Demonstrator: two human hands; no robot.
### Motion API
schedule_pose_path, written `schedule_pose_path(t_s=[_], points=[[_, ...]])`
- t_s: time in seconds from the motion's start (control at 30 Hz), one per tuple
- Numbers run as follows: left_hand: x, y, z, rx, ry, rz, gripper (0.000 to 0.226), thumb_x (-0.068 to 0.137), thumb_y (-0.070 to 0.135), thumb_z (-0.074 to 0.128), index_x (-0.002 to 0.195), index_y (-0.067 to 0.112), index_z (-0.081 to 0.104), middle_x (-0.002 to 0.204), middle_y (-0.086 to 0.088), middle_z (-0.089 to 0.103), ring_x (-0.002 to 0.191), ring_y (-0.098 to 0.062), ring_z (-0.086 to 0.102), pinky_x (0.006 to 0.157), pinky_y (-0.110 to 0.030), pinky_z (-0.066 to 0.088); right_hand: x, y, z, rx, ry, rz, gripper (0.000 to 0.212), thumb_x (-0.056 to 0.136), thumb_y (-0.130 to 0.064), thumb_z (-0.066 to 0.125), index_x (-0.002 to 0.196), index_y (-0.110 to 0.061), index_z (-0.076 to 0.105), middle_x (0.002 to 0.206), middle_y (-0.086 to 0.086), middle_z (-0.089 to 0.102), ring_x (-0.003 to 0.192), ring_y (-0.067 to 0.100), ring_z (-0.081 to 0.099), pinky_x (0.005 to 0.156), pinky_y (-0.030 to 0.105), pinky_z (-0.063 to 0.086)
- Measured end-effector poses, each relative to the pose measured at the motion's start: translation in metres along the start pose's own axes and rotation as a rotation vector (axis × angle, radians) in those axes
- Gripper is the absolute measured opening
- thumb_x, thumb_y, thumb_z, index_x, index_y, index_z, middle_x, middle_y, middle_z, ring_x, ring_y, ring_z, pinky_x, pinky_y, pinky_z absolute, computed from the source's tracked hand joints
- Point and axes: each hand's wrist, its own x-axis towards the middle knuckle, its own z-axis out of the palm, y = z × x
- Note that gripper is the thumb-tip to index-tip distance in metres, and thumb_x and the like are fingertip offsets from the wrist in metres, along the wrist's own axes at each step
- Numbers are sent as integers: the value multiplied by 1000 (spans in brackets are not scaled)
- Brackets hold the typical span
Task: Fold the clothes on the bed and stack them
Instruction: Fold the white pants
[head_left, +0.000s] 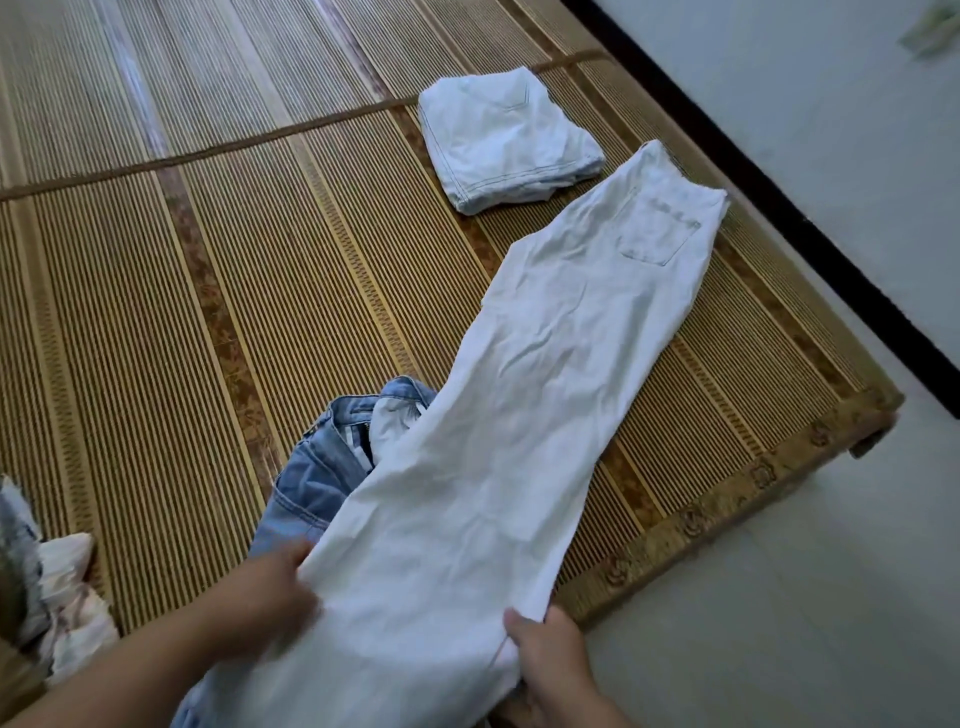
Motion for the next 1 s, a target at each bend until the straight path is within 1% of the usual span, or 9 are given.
schedule_pose_path(t_s=[0.1, 0.23, 0.33, 0.43, 0.53, 0.7, 0.83, 0.9, 1.0], points=[[10, 4, 6, 176, 29, -14, 41, 78, 14, 66, 117, 24, 57, 97, 4, 68, 79, -10, 65, 68, -22, 52, 21, -11, -5, -47, -68, 45, 24, 81, -3, 69, 102, -1, 59, 99, 19, 68, 92, 34, 65, 88, 51, 53], [16, 21, 13, -1, 243, 34, 18, 89, 39, 64, 100, 25, 61, 90, 8, 67, 74, -5, 63, 54, -17, 44, 40, -38, -7, -39, -63, -26, 29, 84, -25, 71, 105, -12, 56, 99, 8, 67, 90, 28, 64, 78, 41, 55], [17, 29, 18, 32, 278, 29, 27, 94, 45, 53, 96, 21, 65, 89, 1, 68, 75, -11, 64, 64, -22, 49, 41, -45, -10, -69, -68, -68, 31, 85, -28, 72, 107, -12, 56, 102, 7, 66, 92, 27, 63, 82, 43, 55], [14, 30, 18, 4, 253, -9, 34, 97, 44, 47, 96, 17, 66, 93, -4, 69, 81, -18, 65, 77, -29, 53, 38, -39, -11, -65, -54, -76, 37, 82, -25, 75, 110, -13, 54, 105, 8, 66, 93, 28, 63, 86, 47, 54], [7, 28, 10, -75, 129, -31, 36, 93, 48, 52, 94, 15, 67, 94, -6, 71, 84, -20, 68, 82, -34, 55, 34, -36, -9, 193, -187, 2, 44, 82, -21, 75, 119, -11, 53, 110, 13, 68, 98, 32, 65, 89, 51, 53], [-2, 16, -1, -90, 7, -30, 23, 86, 36, 67, 93, 14, 70, 85, -2, 75, 76, -18, 72, 68, -24, 56, 30, -38, -18, 462, -364, 124, 43, 79, -15, 67, 120, -1, 61, 109, 18, 70, 100, 34, 66, 85, 46, 52], [-4, 2, -7, -442, -97, -21, 28, 81, 23, 74, 104, 9, 66, 94, -12, 74, 85, -31, 72, 70, -34, 58, 18, -36, -22, 565, -503, 188, 39, 78, -16, 62, 114, -3, 63, 112, 21, 68, 99, 37, 67, 83, 49, 51], [-3, -9, -6, -250, -86, -1, 29, 79, 17, 75, 104, 25, 62, 96, -1, 73, 86, -21, 71, 71, -28, 57, 12, -35, -15, 453, -504, 221, 30, 83, -8, 60, 112, -1, 62, 109, 22, 69, 99, 40, 67, 86, 51, 51], [-7, -23, -4, -38, -55, 16, 65, 74, 11, 77, 117, 43, 41, 105, 12, 63, 90, -8, 64, 70, -17, 51, 1, -32, -7, 298, -442, 229, 23, 89, -2, 58, 112, -2, 61, 107, 21, 70, 101, 40, 65, 93, 54, 49]])
